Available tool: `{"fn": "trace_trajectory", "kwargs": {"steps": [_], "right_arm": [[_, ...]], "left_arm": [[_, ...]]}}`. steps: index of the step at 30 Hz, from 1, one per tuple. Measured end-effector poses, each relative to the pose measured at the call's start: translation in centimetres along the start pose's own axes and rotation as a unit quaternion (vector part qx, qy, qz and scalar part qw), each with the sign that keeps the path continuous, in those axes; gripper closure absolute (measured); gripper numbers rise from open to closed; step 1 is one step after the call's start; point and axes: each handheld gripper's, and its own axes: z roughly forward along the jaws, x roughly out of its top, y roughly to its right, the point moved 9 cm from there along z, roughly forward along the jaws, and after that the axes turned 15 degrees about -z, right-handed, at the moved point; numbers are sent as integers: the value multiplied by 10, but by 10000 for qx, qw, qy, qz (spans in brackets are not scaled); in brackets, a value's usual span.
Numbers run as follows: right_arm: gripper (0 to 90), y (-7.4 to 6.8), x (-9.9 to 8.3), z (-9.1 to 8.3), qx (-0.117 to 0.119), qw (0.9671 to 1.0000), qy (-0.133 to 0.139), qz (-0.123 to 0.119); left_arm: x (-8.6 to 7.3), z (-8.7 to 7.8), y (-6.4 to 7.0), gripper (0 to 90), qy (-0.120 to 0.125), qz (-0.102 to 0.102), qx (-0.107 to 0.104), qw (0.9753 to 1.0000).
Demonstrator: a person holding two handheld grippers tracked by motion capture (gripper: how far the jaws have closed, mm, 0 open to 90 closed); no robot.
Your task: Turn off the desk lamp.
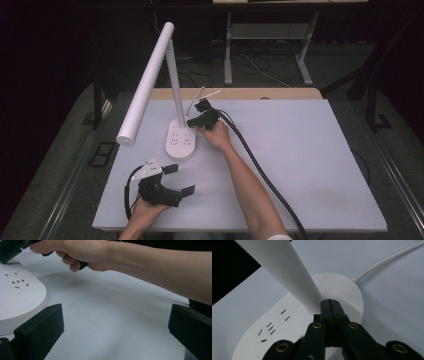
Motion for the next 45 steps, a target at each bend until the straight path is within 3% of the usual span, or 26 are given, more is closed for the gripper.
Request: {"fn": "trace_trajectory", "kwargs": {"steps": [12, 25, 30, 45], "right_arm": [[900, 1, 1, 0, 67, 9999, 43, 65], [900, 0, 0, 0, -33, 10000, 44, -23], [899, 0, 0, -2, -34, 9999, 57, 94], [899, -8, 7, -15, -23, 9999, 1, -164]], "left_arm": [[0, 0, 0, 0, -4, 13, 6, 10000], [-1, 0, 1, 0, -10, 28, 1, 10000], [0, 0, 0, 0, 0, 9, 9, 10000], [0, 0, 0, 0, 22, 13, 11, 10000]]}}
